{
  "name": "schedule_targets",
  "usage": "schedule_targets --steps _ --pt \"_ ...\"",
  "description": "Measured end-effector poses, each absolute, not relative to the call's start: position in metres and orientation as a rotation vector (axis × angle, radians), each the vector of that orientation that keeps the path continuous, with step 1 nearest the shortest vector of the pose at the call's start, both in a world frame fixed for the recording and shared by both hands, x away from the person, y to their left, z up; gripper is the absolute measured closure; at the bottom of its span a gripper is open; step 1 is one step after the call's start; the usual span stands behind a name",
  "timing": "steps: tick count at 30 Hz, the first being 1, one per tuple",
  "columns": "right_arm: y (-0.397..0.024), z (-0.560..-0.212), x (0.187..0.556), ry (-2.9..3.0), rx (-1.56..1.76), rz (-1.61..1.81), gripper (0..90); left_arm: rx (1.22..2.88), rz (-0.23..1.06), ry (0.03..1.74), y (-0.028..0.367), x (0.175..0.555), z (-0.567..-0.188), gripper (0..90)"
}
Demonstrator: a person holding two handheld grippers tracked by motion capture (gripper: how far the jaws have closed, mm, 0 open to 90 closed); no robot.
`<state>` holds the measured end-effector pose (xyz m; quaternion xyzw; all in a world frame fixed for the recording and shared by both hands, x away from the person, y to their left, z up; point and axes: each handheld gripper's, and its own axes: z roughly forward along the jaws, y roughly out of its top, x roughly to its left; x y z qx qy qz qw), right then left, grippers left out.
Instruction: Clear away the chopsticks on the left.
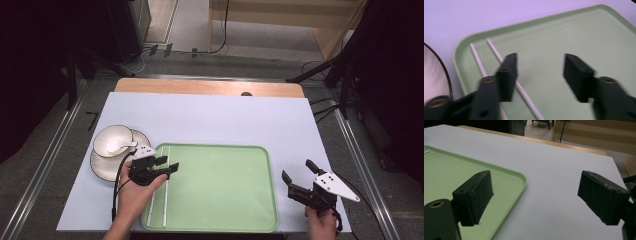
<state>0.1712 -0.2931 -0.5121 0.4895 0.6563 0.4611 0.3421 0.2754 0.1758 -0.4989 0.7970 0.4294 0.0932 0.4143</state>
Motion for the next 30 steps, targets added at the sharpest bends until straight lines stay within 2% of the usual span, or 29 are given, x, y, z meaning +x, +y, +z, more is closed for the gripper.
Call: schedule_targets --steps 1,4,7,30 --pt "-0.293 -0.512 0.171 1.706 1.272 1.199 12.9 2.004 0.228 1.072 0.177 0.274 -0.498 30.2" --pt "-0.294 -0.512 0.171 1.704 1.273 1.198 12.9 1.993 0.253 1.047 0.183 0.267 -0.493 12.3" --pt "-0.293 -0.512 0.172 1.706 1.277 1.197 12.9 1.913 0.191 0.981 0.196 0.261 -0.485 2.9" --pt "-0.297 -0.512 0.171 1.696 1.281 1.196 12.9 1.868 0.275 0.984 0.245 0.236 -0.49 2.0"
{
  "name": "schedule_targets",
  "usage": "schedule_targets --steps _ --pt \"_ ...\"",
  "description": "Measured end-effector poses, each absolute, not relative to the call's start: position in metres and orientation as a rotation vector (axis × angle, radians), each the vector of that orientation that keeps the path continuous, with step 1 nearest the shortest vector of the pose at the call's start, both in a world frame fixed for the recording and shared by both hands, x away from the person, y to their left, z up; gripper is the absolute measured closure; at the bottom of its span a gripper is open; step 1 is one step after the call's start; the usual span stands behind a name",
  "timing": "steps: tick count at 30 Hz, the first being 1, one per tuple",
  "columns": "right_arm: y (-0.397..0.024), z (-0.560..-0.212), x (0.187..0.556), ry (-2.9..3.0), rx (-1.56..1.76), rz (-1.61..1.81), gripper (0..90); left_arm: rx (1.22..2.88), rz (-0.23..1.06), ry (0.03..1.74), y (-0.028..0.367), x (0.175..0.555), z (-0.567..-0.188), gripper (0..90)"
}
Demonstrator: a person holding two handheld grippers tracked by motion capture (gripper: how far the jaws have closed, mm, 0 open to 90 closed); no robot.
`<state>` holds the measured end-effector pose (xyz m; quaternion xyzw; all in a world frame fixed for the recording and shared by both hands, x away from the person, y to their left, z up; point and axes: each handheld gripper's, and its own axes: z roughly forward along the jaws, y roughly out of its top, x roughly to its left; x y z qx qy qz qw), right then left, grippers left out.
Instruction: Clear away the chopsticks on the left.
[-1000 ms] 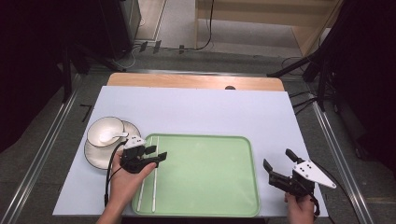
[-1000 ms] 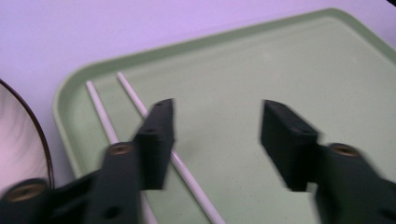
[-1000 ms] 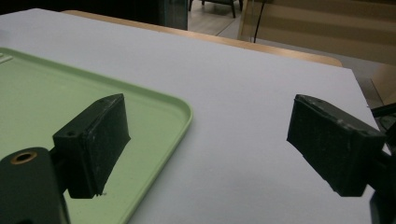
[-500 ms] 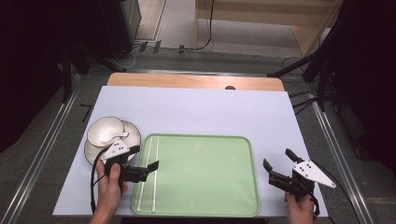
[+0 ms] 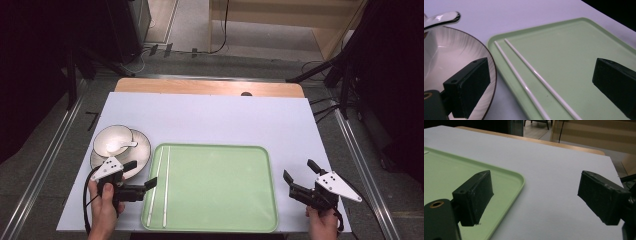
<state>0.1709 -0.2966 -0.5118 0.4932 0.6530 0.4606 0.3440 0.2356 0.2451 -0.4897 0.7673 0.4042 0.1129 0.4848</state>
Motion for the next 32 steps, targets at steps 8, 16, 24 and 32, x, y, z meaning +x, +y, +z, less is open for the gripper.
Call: schedule_targets --steps 8,16,24,32 --pt "-0.297 -0.512 0.171 1.694 1.284 1.196 12.9 1.837 0.301 1.009 0.271 0.225 -0.491 2.1" --pt "-0.299 -0.512 0.171 1.69 1.291 1.191 12.9 1.806 0.354 1.032 0.298 0.211 -0.492 2.1" --pt "-0.302 -0.512 0.171 1.678 1.302 1.186 12.9 1.775 0.376 1.039 0.32 0.202 -0.493 2.1" --pt "-0.303 -0.513 0.171 1.67 1.305 1.181 12.9 1.733 0.374 1.062 0.33 0.201 -0.495 4.4"
